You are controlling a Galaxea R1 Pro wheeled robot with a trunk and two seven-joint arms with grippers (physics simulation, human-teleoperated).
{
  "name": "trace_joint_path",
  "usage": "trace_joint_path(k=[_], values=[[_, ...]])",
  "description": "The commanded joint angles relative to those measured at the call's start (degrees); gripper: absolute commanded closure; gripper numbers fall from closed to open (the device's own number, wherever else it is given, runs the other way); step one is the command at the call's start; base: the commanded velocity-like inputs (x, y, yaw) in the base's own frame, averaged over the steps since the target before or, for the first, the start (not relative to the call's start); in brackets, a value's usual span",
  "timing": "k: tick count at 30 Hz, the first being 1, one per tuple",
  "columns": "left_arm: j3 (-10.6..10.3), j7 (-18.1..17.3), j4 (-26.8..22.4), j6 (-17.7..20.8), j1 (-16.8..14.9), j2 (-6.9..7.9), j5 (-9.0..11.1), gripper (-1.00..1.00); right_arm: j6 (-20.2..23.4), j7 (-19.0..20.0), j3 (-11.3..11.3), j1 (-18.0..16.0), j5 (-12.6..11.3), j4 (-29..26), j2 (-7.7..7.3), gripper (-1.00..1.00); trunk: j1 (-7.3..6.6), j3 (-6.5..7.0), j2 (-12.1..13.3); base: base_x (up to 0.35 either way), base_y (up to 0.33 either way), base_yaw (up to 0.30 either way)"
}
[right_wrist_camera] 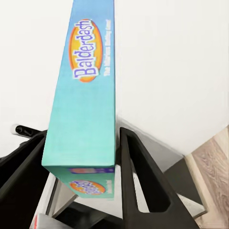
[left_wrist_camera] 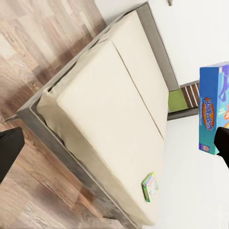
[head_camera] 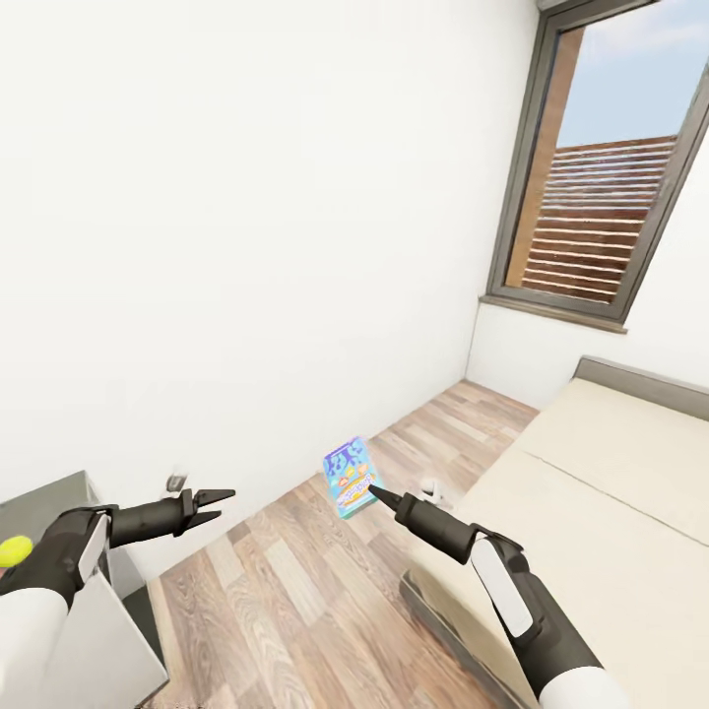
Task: Put all the toys in the child's room - the three board games (two on the bed and one on the table), the two jigsaw puzzles on the table, and the tennis ball on the table - inside the toy box on the table in the child's room.
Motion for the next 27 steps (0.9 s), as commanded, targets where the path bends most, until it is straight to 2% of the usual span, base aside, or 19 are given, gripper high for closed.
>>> trace_joint_path(k=[1,20,24,27], values=[[0.08,-0.12,0.01,0.55,-0.04,0.00,0.07,-1.00,0.52,-0.06,-0.04,-0.05,-0.62,-0.03,0.01,1.00,0.04,-0.09,-0.13,0.000,0.000,0.271],[0.08,-0.29,-0.07,0.55,0.02,0.12,0.09,-1.00,0.55,-0.21,-0.03,-0.05,-0.62,-0.05,-0.01,1.00,0.04,0.53,-0.13,0.000,0.000,0.273],[-0.02,-2.05,-1.23,0.60,0.02,0.36,0.17,-1.00,0.65,-0.24,-0.04,-0.05,-0.62,-0.24,-0.23,1.00,0.04,0.59,-0.13,0.000,0.000,0.281],[-0.13,-6.83,-3.72,1.09,0.17,0.90,0.08,-1.00,1.06,-0.26,-0.04,-0.05,-0.62,-1.75,-0.54,1.00,0.04,0.60,-0.13,0.000,0.000,0.286]])
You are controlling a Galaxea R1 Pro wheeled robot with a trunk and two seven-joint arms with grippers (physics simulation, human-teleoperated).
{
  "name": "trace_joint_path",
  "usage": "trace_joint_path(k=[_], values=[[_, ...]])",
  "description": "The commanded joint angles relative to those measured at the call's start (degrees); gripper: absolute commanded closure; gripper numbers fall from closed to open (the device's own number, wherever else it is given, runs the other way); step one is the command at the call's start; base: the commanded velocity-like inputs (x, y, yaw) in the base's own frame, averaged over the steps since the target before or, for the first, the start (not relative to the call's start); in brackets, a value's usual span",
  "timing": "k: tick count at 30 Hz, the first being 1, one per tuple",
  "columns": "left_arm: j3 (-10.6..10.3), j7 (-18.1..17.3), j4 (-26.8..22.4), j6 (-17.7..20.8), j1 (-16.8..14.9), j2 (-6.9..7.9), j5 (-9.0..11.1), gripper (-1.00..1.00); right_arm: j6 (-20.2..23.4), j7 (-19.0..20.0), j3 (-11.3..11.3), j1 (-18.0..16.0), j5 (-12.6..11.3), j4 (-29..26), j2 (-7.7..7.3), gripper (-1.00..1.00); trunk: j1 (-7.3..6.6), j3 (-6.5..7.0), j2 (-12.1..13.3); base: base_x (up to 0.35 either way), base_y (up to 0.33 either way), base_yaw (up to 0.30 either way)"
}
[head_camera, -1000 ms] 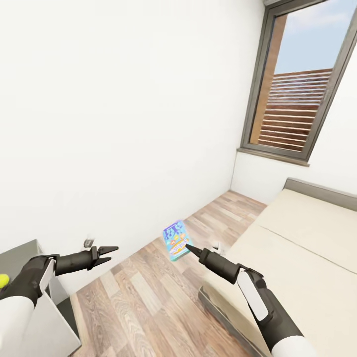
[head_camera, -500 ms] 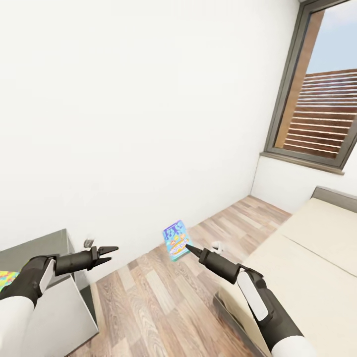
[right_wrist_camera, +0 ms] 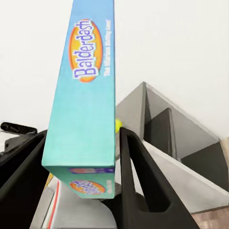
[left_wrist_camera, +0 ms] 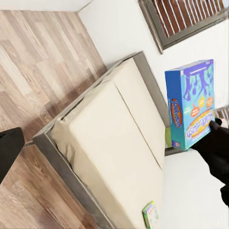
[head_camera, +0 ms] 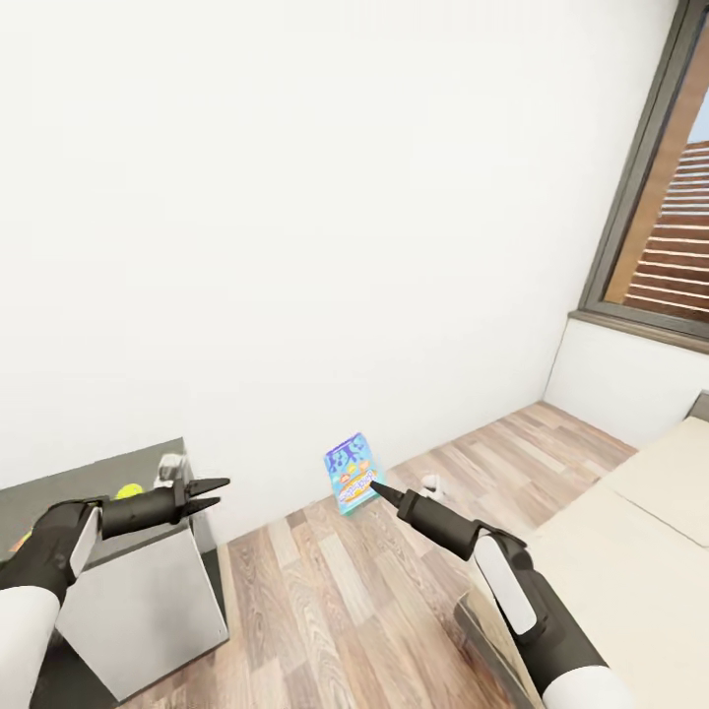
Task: Put all the toys in the child's room - the three board games (two on the bed and one on the table), the two jigsaw puzzles on the table, and the tennis ball on the table - inside the toy box on the table in the child's room.
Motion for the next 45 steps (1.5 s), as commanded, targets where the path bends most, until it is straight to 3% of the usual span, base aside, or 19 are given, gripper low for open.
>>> trace_joint_path(k=[1,3,6,11,16,45], values=[[0.02,-2.41,-1.19,1.18,0.07,0.55,0.02,-1.00,0.83,-0.09,-0.04,-0.05,-0.52,-1.05,-0.08,1.00,0.04,-0.13,-0.13,0.000,0.000,0.287],[-0.05,-6.15,-3.23,2.07,0.31,1.92,-0.02,-1.00,2.55,-0.11,-0.10,-0.05,-0.52,-2.84,-0.19,1.00,0.04,-0.13,-0.13,0.000,0.000,0.288],[-0.03,-8.12,-4.13,2.42,0.45,2.89,-0.03,-1.00,4.80,-0.11,-0.24,-0.05,-0.52,-3.57,-0.27,1.00,0.04,-0.13,-0.13,0.000,0.000,0.288],[-0.05,-12.44,-4.91,2.65,0.57,5.75,0.03,-1.00,8.42,-0.06,-0.69,-0.05,-0.52,-4.25,-0.65,1.00,0.04,-0.13,-0.13,0.000,0.000,0.288],[-0.09,-15.62,-5.04,2.63,0.66,6.80,-0.02,-1.00,9.24,0.02,-0.81,-0.05,-0.52,-4.40,-0.87,1.00,0.04,-0.13,-0.13,0.000,0.000,0.288],[-0.45,-15.62,-5.07,2.62,0.68,6.90,0.04,-1.00,9.18,0.13,-0.63,-0.05,-0.52,-4.22,-0.94,1.00,0.04,-0.13,-0.13,0.000,0.000,0.288]])
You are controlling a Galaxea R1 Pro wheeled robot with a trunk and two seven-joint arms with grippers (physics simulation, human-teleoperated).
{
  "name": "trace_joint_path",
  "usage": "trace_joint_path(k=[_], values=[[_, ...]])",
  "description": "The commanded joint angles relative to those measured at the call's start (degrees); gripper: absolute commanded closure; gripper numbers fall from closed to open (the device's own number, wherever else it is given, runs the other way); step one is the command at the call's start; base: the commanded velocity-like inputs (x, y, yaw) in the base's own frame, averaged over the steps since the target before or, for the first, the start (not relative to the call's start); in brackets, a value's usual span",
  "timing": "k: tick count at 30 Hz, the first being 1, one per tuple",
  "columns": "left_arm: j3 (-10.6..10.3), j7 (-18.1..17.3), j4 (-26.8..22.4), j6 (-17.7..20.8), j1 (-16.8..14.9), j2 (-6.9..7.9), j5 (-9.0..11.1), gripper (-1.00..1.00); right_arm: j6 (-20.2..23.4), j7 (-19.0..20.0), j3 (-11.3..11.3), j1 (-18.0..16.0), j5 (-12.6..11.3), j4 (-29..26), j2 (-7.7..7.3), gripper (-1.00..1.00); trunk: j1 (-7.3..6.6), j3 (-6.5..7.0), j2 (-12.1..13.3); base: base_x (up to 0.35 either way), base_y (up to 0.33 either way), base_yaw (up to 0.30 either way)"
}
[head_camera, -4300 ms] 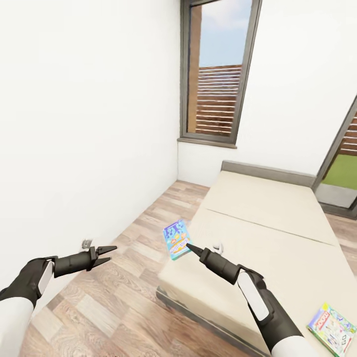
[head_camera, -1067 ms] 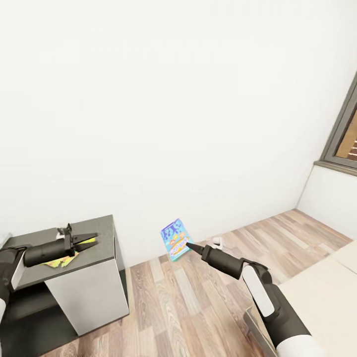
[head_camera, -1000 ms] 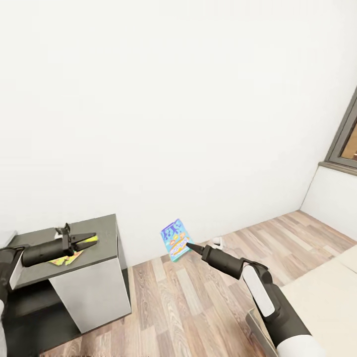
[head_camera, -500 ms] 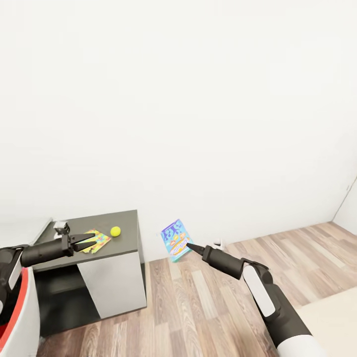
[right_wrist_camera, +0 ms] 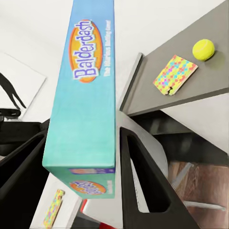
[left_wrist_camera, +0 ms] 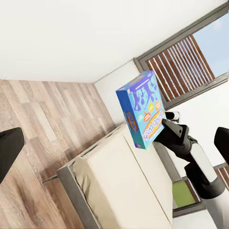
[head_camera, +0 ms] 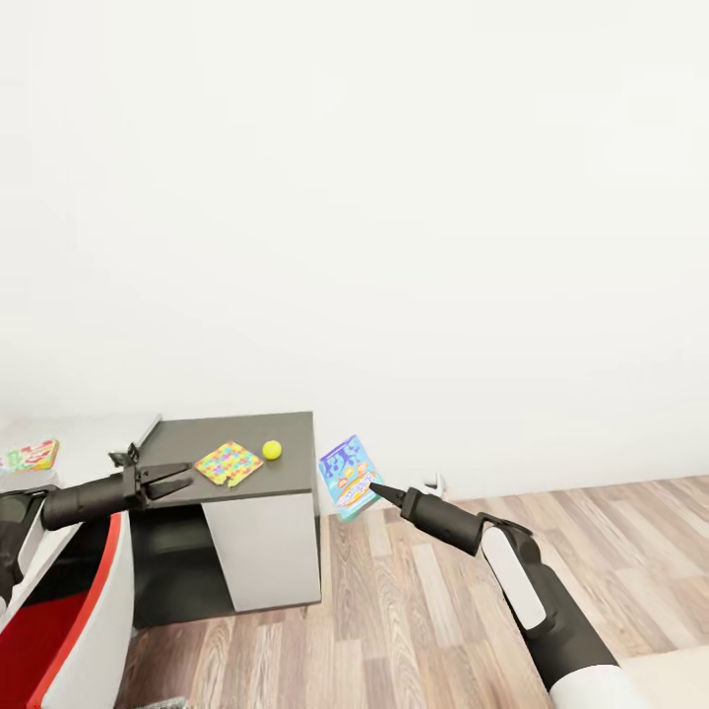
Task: Put all the toys in the child's room - the three board games (two on the bed and one on the table), the two jigsaw puzzles on the table, and the tennis ball on the table - inside the toy box on the table in the child's room.
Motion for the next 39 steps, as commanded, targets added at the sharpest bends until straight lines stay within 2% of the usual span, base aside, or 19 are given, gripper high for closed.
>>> trace_joint_path(k=[1,18,32,39], values=[[0.00,-0.25,0.01,0.60,-0.06,0.00,-0.08,-1.00,0.38,-0.07,0.06,-0.05,-0.60,-0.05,-0.04,1.00,0.04,-0.13,-0.14,0.000,0.000,0.288],[0.09,-0.25,0.01,0.18,0.02,-0.04,-0.07,-1.00,0.10,0.02,0.29,-0.05,-0.59,-0.19,-0.04,1.00,0.04,-0.13,-0.14,0.000,0.000,0.281],[0.17,-0.25,0.01,0.14,0.70,0.02,-0.07,-1.00,-0.33,-0.09,0.40,0.19,-0.60,-0.32,0.07,1.00,0.04,-0.13,-0.14,0.000,0.000,0.042],[0.18,-0.25,0.01,0.06,0.73,-0.03,-0.07,-1.00,-0.29,-0.12,0.46,0.21,-0.60,-0.35,0.09,1.00,0.04,0.03,-0.14,0.059,-0.009,0.208]])
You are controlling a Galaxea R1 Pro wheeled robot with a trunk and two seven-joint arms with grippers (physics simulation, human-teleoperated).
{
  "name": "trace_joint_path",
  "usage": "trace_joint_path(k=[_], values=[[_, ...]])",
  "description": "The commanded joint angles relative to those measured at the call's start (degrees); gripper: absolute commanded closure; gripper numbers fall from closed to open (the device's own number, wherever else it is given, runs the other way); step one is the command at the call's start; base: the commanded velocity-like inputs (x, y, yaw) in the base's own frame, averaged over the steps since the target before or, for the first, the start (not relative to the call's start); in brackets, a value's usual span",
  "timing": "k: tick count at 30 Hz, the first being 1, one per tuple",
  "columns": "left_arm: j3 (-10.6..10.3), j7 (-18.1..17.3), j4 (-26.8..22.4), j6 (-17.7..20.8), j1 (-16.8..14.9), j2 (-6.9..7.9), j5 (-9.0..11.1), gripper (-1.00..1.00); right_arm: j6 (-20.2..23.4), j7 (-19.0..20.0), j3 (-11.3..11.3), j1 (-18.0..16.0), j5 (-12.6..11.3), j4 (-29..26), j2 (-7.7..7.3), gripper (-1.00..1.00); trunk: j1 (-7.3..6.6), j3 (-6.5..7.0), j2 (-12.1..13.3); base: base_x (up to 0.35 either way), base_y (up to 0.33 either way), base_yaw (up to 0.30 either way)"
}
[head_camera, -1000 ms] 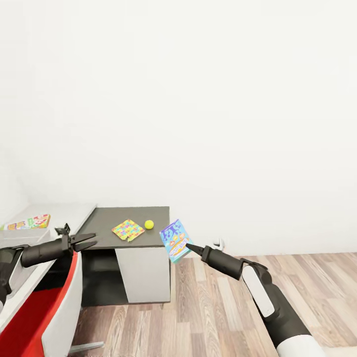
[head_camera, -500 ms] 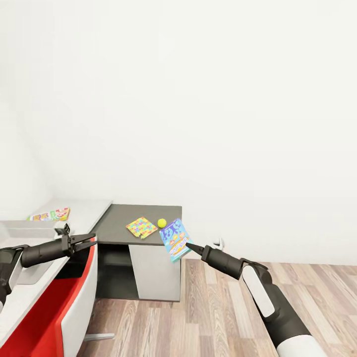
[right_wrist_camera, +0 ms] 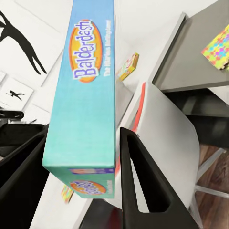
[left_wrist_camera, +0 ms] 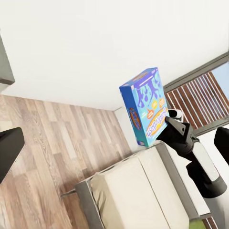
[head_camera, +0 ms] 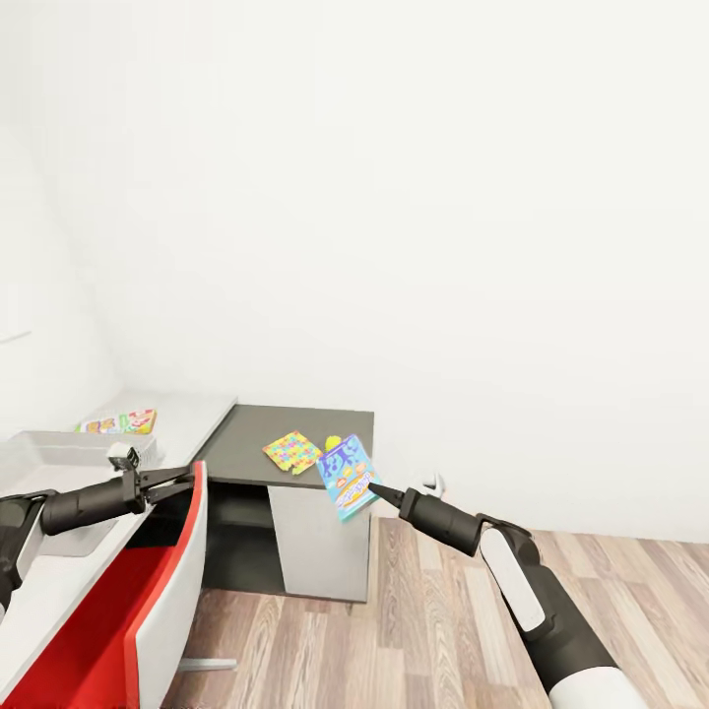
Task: Put all the toys in the child's room - the three board games (two on the bed and one on the table), the two jigsaw puzzles on the table, and the tennis ball on the table - inside the toy box on the table in the child's room.
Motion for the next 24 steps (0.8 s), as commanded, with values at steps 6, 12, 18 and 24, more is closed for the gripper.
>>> trace_joint_path(k=[6,12,18,24], values=[[0.00,-0.25,0.01,0.60,-0.06,-0.08,-0.07,-1.00,0.34,-0.09,0.06,-0.05,-0.32,-0.07,-0.04,1.00,0.05,-0.06,-0.13,0.043,-0.138,0.275],[0.00,-0.25,0.01,0.60,-0.02,0.02,-0.07,-1.00,0.27,-0.07,0.02,-0.05,-0.32,-0.08,-0.04,1.00,0.05,-0.05,-0.13,0.005,-0.059,0.161],[0.00,-0.25,0.01,0.60,0.00,-0.07,-0.02,-1.00,0.25,-0.04,-0.04,-0.05,-0.35,-0.01,-0.09,1.00,0.05,-0.05,-0.13,0.000,-0.003,0.009],[0.00,-0.25,0.01,0.60,0.02,-0.06,-0.05,-1.00,0.25,-0.05,-0.07,-0.05,-0.33,0.00,-0.11,1.00,0.05,-0.05,-0.13,0.000,0.000,0.002]])
